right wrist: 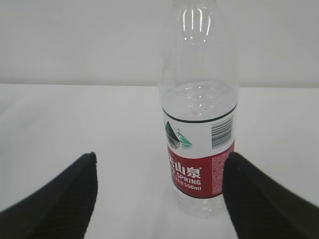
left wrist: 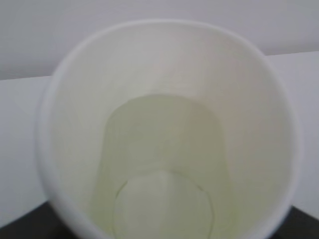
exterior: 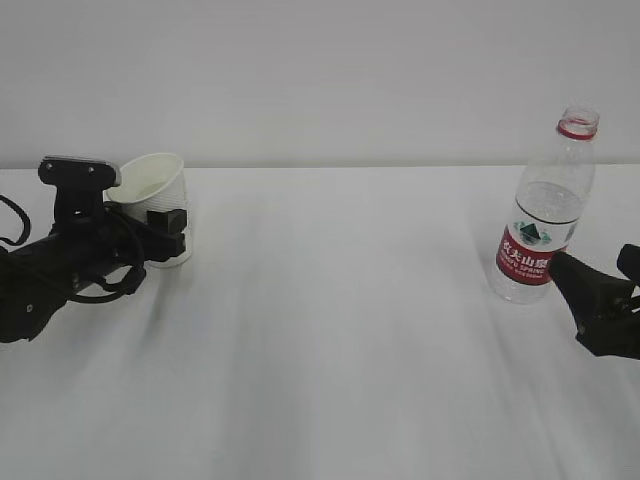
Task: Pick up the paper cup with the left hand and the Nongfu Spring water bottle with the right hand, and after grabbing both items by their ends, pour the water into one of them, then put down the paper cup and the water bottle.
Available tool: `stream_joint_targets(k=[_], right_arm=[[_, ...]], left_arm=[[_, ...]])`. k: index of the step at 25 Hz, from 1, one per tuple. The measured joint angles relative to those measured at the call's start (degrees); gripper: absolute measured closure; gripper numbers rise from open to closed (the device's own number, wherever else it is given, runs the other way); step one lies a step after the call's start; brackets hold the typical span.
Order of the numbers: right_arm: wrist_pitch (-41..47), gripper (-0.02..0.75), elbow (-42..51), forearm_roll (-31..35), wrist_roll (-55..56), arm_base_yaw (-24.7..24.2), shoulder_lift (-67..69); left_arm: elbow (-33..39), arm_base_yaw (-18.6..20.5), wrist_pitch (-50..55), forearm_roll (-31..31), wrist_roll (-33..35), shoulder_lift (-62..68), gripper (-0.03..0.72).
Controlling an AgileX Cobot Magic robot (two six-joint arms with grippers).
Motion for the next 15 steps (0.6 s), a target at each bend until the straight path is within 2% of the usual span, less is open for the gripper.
stream_joint_targets(k=[6, 12, 15], right_arm=[[0.00, 0.149, 0.00, 0.00, 0.00, 0.00, 0.00], [0.00, 0.150, 0.00, 0.00, 0.00, 0.00, 0.00], [0.00, 0.150, 0.00, 0.00, 0.00, 0.00, 0.00]], left_arm=[[0.00, 0.00, 0.24, 0.00, 0.00, 0.00, 0.221], [0.00, 0.00, 1.87, 0.00, 0.13, 0.00, 0.074], [-0.10, 0.00, 3.96, 0.00, 0.13, 0.00, 0.038]])
